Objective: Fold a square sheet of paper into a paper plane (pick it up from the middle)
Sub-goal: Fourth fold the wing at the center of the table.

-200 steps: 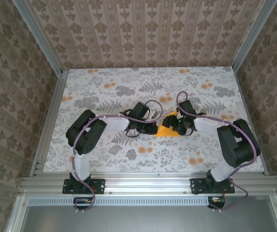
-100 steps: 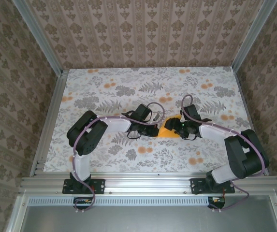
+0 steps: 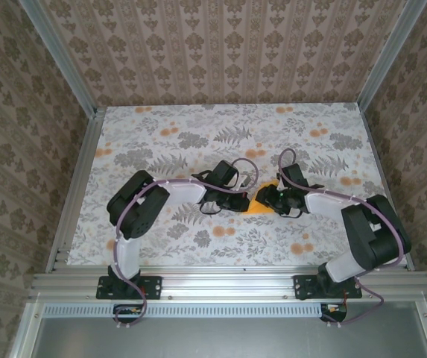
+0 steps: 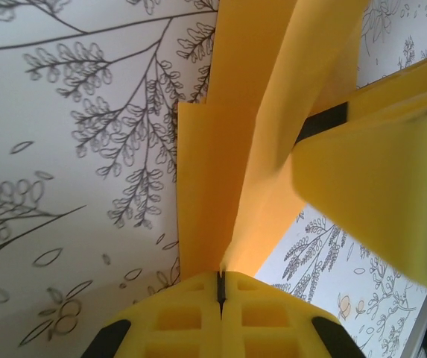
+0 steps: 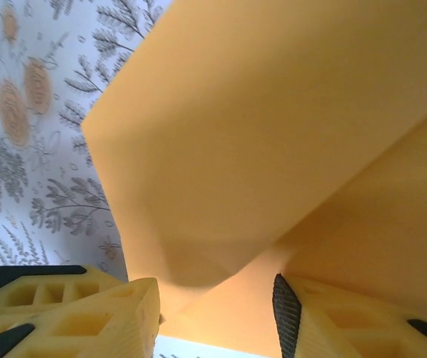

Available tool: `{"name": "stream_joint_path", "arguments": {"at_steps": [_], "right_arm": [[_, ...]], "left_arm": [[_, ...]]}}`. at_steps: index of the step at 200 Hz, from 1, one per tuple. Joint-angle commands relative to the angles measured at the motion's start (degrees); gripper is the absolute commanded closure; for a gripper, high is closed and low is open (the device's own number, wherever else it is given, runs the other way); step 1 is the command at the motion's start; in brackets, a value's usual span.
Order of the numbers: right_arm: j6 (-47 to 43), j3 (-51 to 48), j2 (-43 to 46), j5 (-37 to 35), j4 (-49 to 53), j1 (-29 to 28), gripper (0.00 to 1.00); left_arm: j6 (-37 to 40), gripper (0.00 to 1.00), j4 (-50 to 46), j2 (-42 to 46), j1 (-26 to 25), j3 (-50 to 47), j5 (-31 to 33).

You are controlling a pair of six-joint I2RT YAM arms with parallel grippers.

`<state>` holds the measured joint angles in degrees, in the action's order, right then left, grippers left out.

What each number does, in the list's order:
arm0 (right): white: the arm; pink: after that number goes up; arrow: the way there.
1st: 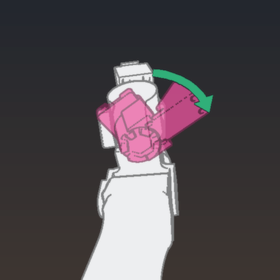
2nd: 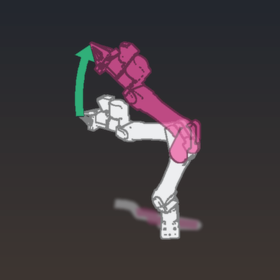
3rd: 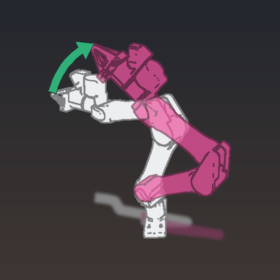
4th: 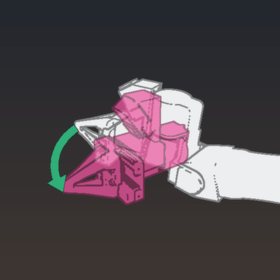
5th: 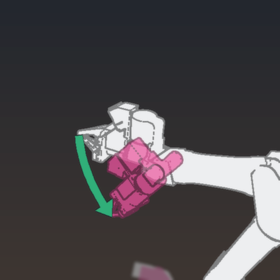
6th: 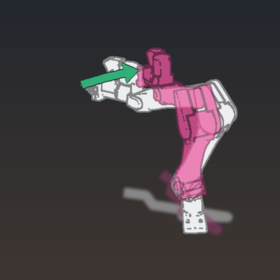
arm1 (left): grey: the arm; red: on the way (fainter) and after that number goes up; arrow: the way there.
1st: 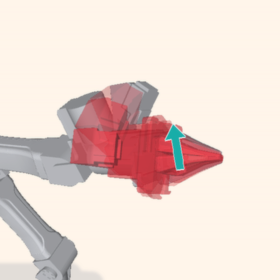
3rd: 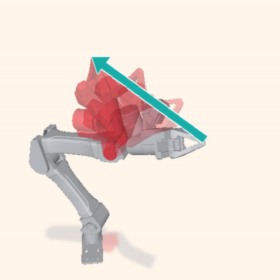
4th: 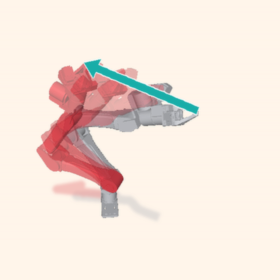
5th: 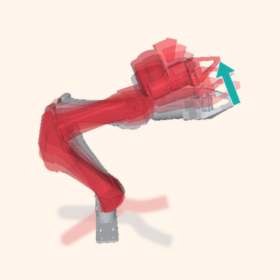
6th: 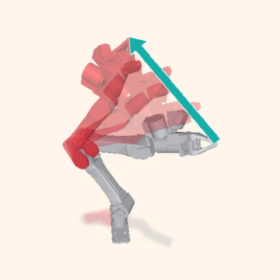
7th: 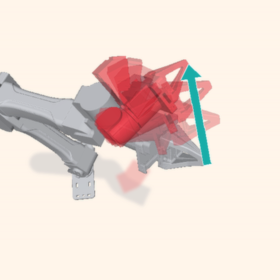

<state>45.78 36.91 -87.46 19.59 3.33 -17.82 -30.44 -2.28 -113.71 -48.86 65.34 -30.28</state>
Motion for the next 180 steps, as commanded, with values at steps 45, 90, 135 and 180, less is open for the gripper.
{"name": "stream_joint_path", "arguments": {"at_steps": [45, 90, 135, 180], "right_arm": [[-0.4, 1.11, -3.02, -2.27, 2.76, 0.3, 0.61], [0.04, 2.25, -5.64, -8.08, 8.47, 0.35, 0.62], [3.05, 3.4, -8.61, -12.38, 12.76, 0.33, 0.6], [6.03, 4.23, -12.03, -14.5, 15.72, 0.33, 0.59]], "left_arm": [[0.02, 0.94, -2.59, -1.26, -0.27, 2.94, -1.86], [-0.13, 0.88, -3.16, -0.46, -0.09, 3.43, -1.56], [-1.71, 0.78, -1.21, 2.87, 1.47, 1.31, -1.62], [-5.32, 0.74, 4.29, 6.11, 2.45, -2.99, -1.36]]}}
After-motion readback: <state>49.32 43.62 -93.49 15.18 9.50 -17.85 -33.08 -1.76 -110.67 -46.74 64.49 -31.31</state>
